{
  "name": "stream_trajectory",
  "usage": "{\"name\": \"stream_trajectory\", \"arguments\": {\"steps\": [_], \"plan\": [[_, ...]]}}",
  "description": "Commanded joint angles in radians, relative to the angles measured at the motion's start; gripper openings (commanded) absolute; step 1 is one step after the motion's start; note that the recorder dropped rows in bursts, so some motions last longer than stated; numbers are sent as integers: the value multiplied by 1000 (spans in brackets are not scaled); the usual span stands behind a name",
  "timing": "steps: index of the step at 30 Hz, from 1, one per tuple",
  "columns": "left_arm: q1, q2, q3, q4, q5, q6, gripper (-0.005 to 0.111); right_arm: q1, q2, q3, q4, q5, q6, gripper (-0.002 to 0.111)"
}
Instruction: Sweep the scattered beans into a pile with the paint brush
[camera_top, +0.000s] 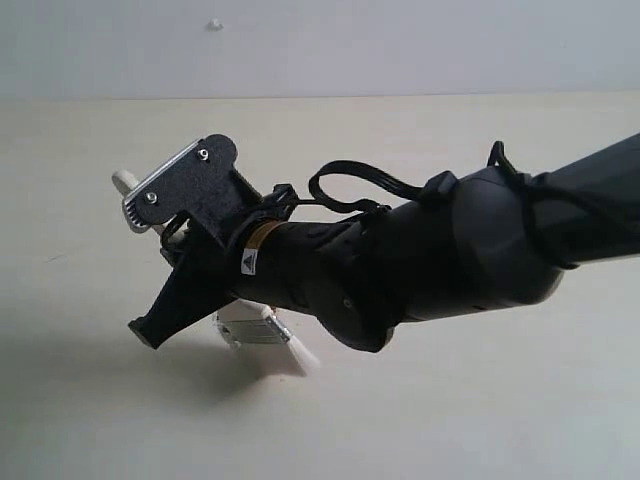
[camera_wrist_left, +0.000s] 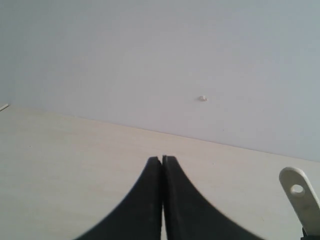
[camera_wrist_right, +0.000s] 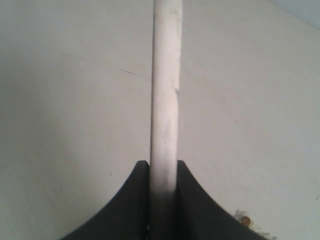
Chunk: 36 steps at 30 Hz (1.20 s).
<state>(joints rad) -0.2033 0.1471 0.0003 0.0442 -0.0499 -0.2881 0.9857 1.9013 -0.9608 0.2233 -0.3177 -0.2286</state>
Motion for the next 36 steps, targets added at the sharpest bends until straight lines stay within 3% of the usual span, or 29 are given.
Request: {"name": "stream_trajectory", "arguments": {"steps": [1, 10, 22, 31, 36], "plan": [[-6, -6, 0, -3, 1, -4, 0, -5, -1, -4, 7, -49, -40, 0], [-6, -6, 0, -3, 1, -4, 0, -3, -49, -4, 13, -19, -27, 0], [-6, -6, 0, -3, 1, -4, 0, -26, -401, -4, 13, 253, -11, 0], [-6, -6, 0, -3, 1, -4, 0, -264, -519, -4, 6, 368, 1, 0], [-6, -6, 0, -3, 1, -4, 0, -421, -444, -4, 6, 440, 168, 0]]}}
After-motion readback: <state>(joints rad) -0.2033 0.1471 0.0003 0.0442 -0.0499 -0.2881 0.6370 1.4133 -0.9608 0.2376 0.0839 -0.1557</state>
